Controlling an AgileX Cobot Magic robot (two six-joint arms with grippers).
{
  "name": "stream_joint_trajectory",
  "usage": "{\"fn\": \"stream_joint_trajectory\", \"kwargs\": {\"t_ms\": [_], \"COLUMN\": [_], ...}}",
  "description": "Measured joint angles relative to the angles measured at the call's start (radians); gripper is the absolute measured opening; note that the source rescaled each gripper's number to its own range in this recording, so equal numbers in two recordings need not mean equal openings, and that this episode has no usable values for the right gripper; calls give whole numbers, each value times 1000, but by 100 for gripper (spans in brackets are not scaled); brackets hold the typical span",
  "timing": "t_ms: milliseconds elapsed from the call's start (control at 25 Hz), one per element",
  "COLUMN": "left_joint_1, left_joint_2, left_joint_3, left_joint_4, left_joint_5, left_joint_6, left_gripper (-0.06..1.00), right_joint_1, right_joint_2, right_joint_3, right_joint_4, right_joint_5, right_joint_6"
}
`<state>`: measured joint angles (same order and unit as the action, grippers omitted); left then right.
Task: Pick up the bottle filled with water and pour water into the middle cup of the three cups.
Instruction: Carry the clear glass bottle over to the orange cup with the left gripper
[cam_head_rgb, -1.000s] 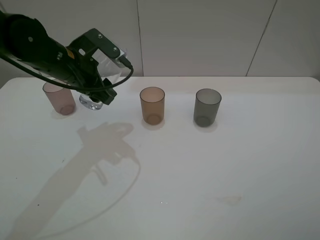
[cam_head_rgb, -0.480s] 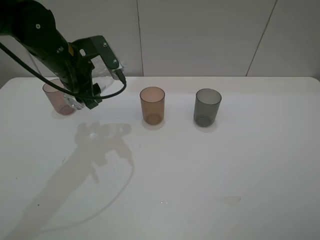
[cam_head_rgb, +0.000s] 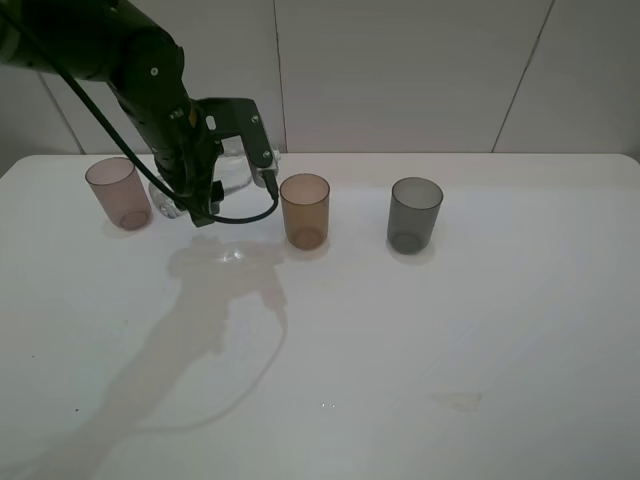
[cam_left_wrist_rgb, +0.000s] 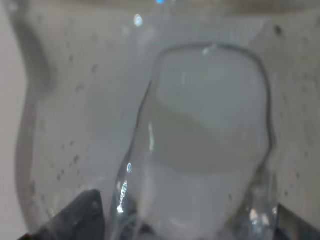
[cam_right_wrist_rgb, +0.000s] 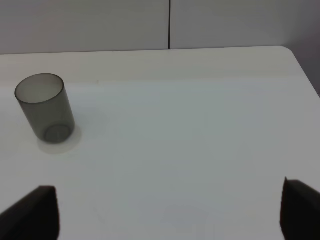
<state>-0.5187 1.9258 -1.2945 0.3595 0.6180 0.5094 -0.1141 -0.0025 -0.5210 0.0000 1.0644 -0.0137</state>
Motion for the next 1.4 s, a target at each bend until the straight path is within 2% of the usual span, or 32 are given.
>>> {"fn": "stream_joint_trajectory", "kwargs": {"t_ms": [240,440,680,1400], "left_joint_1": [-42,-55,-56,-56], "left_joint_2": [79,93,95,100], "left_joint_3": [-102,-113,-113,-113], "left_joint_4": [71,161,270,421], "left_joint_5": [88,114,82,-7], "left_joint_6": [0,0,0,0], "left_gripper": [2,2,2,2], "right_joint_1": [0,0,0,0], "right_joint_2": [0,0,0,0], "right_joint_3": [0,0,0,0], "right_joint_4": [0,0,0,0], "right_joint_5": [0,0,0,0], "right_joint_6": [0,0,0,0]}}
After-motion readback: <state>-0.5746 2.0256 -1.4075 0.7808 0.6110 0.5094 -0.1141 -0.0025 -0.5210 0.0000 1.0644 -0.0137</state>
